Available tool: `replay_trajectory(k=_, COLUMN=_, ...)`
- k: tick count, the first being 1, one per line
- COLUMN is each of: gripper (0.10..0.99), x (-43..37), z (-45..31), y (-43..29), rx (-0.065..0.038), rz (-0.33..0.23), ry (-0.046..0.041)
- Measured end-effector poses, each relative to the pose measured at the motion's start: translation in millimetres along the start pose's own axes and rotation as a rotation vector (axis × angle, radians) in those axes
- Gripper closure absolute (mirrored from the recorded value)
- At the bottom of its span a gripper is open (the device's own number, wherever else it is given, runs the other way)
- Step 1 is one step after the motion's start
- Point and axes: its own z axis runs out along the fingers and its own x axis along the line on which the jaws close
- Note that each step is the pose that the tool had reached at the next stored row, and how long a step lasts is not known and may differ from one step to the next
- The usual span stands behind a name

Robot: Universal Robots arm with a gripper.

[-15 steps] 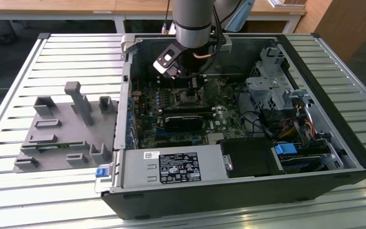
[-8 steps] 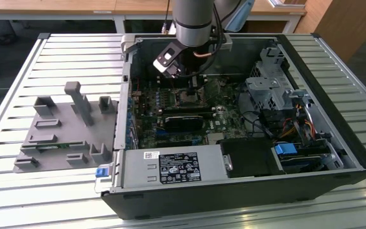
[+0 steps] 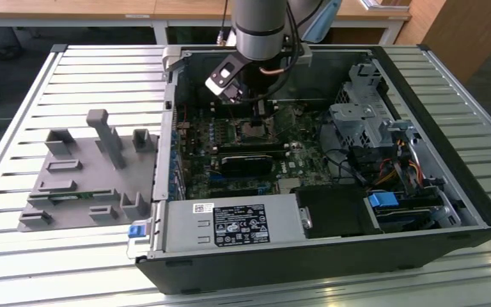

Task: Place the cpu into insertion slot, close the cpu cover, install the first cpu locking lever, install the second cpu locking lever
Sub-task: 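Place the cpu into insertion slot, then close the cpu cover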

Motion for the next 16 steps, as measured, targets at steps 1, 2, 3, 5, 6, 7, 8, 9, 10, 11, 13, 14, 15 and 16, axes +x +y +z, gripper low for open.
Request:
replay_trajectory(k=1, gripper=0.980, x=0.0, z=-0.6, y=0.0, rx=0.000, rz=0.000, ry=-0.0001)
replay_trajectory(k=2, gripper=0.980, x=0.0, z=-1.1, y=0.1, rx=0.001, rz=0.000, ry=0.0000)
replay_trajectory(k=3, gripper=0.980, x=0.0, z=-1.6, y=0.2, rx=0.001, rz=0.000, ry=0.0000)
replay_trajectory(k=5, gripper=0.980, x=0.0, z=-2.4, y=0.2, rx=0.001, rz=0.000, ry=0.0000)
replay_trajectory(k=6, gripper=0.980, x=0.0, z=-2.7, y=0.2, rx=0.002, rz=0.000, ry=0.0000)
replay_trajectory(k=7, gripper=0.980, x=0.0, z=-3.1, y=0.3, rx=0.002, rz=0.000, ry=0.0000)
replay_trajectory(k=8, gripper=0.980, x=0.0, z=-3.5, y=0.3, rx=0.002, rz=0.000, ry=0.0000)
replay_trajectory(k=9, gripper=0.980, x=0.0, z=-3.7, y=0.3, rx=0.002, rz=0.000, ry=0.0001)
replay_trajectory(k=10, gripper=0.980, x=0.0, z=-3.9, y=0.3, rx=0.002, rz=0.000, ry=0.0003)
replay_trajectory(k=11, gripper=0.980, x=0.0, z=-4.4, y=0.3, rx=0.002, rz=0.000, ry=0.0001)
replay_trajectory(k=13, gripper=0.980, x=0.0, z=-5.5, y=0.4, rx=0.003, rz=0.000, ry=0.0001)
replay_trajectory(k=14, gripper=0.980, x=0.0, z=-5.9, y=0.4, rx=0.003, rz=0.000, ry=0.0006)
replay_trajectory(k=15, gripper=0.980, x=-0.1, z=-6.2, y=0.5, rx=0.003, rz=0.000, ry=0.0014)
replay_trajectory(k=16, gripper=0.980, x=-0.1, z=-6.7, y=0.5, rx=0.003, rz=0.000, ry=0.0016)
